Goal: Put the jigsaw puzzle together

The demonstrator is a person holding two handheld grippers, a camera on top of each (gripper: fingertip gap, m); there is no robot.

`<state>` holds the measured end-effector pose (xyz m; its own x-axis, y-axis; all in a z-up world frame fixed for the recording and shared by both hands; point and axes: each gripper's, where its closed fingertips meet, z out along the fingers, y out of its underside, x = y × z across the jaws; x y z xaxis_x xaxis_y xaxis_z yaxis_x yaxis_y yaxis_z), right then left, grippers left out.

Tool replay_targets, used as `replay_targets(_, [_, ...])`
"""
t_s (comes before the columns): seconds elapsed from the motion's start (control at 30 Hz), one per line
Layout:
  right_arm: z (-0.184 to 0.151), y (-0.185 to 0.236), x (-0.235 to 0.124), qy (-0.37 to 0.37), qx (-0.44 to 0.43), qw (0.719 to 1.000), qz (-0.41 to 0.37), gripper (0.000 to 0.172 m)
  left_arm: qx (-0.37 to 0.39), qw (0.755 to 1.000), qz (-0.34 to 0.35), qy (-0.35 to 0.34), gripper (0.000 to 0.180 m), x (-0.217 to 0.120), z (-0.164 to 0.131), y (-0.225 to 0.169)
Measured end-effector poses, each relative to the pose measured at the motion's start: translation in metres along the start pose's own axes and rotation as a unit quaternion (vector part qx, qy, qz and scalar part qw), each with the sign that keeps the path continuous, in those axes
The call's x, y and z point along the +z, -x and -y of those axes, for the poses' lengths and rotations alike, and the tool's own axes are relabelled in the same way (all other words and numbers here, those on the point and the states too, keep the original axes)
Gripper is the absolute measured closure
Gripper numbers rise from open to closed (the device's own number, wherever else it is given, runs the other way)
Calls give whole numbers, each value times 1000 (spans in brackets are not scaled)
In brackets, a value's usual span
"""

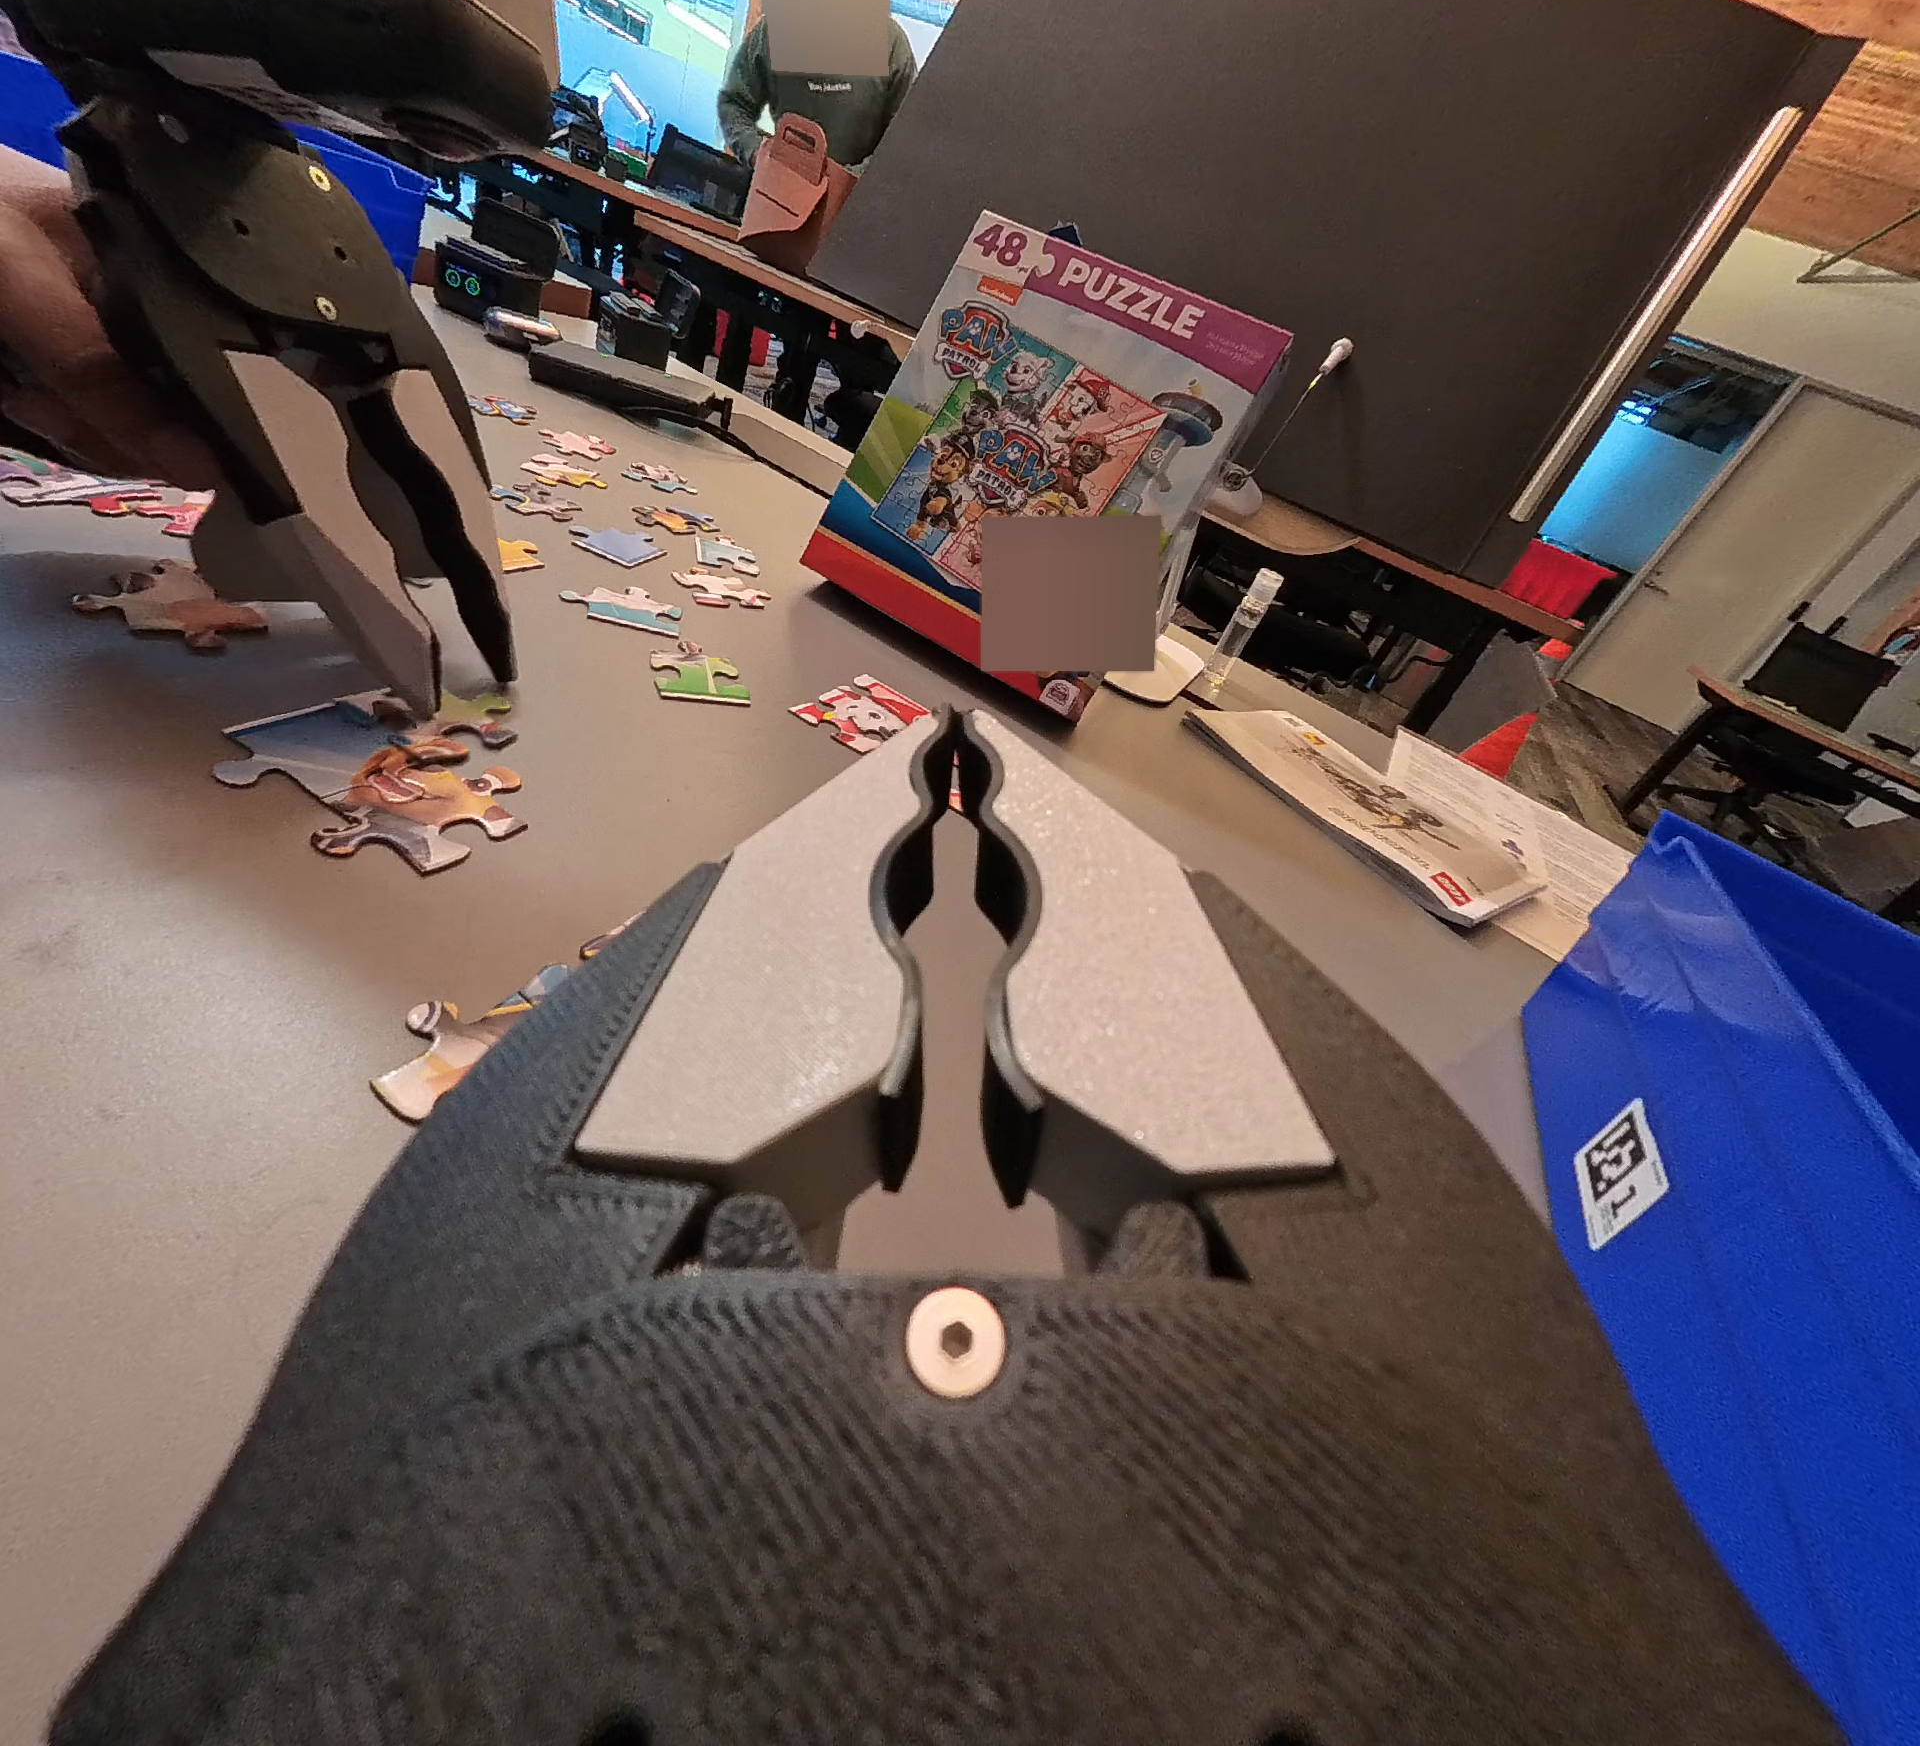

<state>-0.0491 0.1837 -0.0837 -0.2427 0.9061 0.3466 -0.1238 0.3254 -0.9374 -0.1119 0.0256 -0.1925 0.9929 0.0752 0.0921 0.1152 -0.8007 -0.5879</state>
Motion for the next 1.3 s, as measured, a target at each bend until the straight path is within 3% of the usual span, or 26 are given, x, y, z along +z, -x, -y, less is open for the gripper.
replay_targets(0.57, [0, 0, 0, 0, 0, 1000, 0, 172, 4, 1000, -1, -30, 152, -9, 6, -10])
replay_targets(0.67, [0, 0, 0, 1, -1, 1000, 0, 172, 17, 999, -2, -35, 157, -6, 8, -18])
replay_targets(0.8, [0, 0, 0, 0, -1, 1000, 0, 172, 37, 998, -6, -43, 180, -1, 12, -28])
replay_targets(0.9, [0, 0, 0, 0, -2, 1000, 0, 172, 33, 999, 2, -12, 180, 7, 5, -26])
replay_targets(1.13, [0, 0, 0, -1, -2, 1000, 0, 172, 26, 999, 12, -37, 180, -3, 12, -24])
replay_targets(1.3, [0, 0, 0, 0, -2, 1000, 0, 172, 15, 1000, 21, -17, 180, -3, -1, -19])
